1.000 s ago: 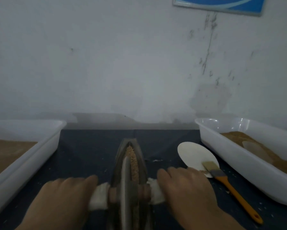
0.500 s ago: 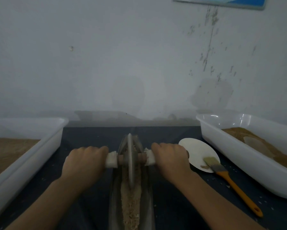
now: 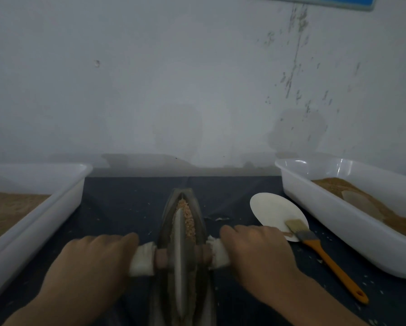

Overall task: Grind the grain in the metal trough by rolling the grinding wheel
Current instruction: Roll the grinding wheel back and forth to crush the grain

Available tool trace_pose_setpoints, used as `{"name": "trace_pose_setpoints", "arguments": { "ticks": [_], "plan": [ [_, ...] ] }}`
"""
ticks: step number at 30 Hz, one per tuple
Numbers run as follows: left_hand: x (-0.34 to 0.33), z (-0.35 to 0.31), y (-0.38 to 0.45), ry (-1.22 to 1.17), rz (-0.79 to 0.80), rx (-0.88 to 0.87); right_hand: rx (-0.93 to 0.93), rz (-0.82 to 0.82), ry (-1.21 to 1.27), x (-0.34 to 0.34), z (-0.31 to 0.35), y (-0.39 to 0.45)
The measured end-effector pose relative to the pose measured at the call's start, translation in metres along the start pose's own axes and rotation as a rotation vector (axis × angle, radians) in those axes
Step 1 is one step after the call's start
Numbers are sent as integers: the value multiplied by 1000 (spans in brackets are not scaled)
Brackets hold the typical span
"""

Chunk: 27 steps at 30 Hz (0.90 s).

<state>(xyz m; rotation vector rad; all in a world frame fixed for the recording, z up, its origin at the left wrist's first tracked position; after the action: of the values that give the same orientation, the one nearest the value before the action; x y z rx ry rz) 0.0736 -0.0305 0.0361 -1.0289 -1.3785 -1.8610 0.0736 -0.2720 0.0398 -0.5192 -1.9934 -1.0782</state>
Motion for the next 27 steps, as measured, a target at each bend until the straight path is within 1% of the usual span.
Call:
{"name": "trace_pose_setpoints", "arguments": {
  "ticks": [3,5,7,12,15,17,18,19,21,23,25,27],
  "plan": [
    [-22,8,27,102,50,33,-42,80,-54,-21,-12,30],
    [-36,14,44,110,-12,93,-72,108,-66,-32,-20,50],
    [-40,17,53,100,-33,152,-83,113,-74,-38,-23,62],
    [-26,12,30,80,88,185,-6,126,-87,-26,-13,43],
    [-6,6,3,58,171,151,57,68,-85,0,-2,18],
    [11,0,-13,106,122,46,74,23,-15,12,4,0],
    [19,-3,-18,84,85,-9,78,17,5,14,6,-6],
    [24,-3,-20,62,76,-28,80,14,11,15,6,-10],
    [23,-1,-19,91,107,-10,76,-5,9,11,4,-12],
    [7,0,-9,120,132,73,39,8,4,1,0,-5],
    [-2,0,10,161,62,107,-8,22,-38,-15,-7,11],
    [-18,3,31,178,46,133,-36,43,-103,-35,-17,33]
  ]
}}
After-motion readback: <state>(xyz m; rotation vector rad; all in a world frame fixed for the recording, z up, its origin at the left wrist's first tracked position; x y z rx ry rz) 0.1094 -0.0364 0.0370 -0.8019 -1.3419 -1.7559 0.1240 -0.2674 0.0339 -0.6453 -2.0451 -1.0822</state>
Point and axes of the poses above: each hand's wrist, its own y-axis towards the middle knuckle, its own x-axis out of the back of the hand, z = x × y, the point moved 4 cm from there along y, towards the middle knuckle, and after that the axes turned 7 degrees about x, right-handed, at the moved point
